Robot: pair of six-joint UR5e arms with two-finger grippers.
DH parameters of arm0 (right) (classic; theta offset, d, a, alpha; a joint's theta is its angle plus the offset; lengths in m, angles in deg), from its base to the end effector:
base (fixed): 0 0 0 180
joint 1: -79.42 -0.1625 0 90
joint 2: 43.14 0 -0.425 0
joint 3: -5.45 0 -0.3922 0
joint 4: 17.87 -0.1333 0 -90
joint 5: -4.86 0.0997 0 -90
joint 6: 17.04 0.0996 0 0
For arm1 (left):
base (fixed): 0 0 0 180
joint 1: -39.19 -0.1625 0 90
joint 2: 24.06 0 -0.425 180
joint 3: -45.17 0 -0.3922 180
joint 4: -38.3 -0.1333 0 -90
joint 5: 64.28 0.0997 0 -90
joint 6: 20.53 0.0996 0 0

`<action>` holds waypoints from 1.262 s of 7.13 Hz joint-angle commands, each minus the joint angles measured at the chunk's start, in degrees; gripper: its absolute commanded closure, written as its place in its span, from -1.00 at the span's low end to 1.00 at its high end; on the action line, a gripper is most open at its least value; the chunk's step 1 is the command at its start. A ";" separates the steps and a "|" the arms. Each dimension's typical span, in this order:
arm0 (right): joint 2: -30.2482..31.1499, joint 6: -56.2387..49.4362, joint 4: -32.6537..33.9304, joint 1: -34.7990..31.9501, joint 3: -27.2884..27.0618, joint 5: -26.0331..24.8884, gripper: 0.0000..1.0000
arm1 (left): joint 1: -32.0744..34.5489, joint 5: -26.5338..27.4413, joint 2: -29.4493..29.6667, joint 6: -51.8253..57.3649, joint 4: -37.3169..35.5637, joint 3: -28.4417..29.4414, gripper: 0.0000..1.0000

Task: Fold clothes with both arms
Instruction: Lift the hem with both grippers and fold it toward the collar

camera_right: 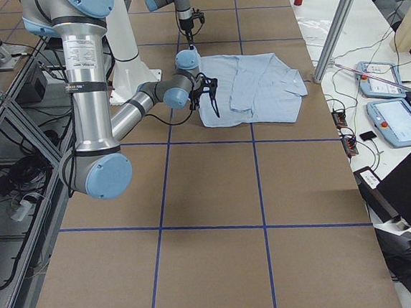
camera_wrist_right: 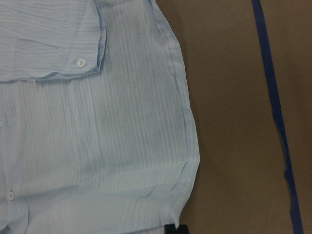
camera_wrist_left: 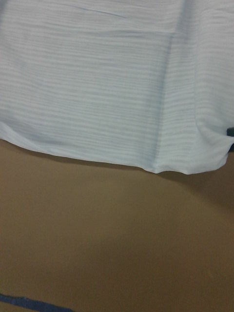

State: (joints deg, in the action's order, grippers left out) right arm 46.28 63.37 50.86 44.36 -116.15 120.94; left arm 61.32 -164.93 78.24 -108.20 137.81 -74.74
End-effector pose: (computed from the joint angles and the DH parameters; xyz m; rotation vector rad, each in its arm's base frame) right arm -0.3312 -0.3418 0.3518 -0.0418 -1.0073 0.1941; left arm 0.4381 -0.3022 0.2966 0.0216 0.9183 -0.2371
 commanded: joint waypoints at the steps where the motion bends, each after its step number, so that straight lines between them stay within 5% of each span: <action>1: -0.12 0.01 0.00 -0.18 0.05 0.02 1.00 | 1.59 -1.74 0.01 -0.22 0.07 -1.38 1.00; 9: -5.46 0.71 0.00 -6.77 2.50 2.04 1.00 | 5.27 -3.50 1.41 -3.30 1.82 -2.53 1.00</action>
State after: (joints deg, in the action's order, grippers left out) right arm 42.92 63.65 50.85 38.66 -115.14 123.04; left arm 64.80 -168.43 79.15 -111.67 138.99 -77.45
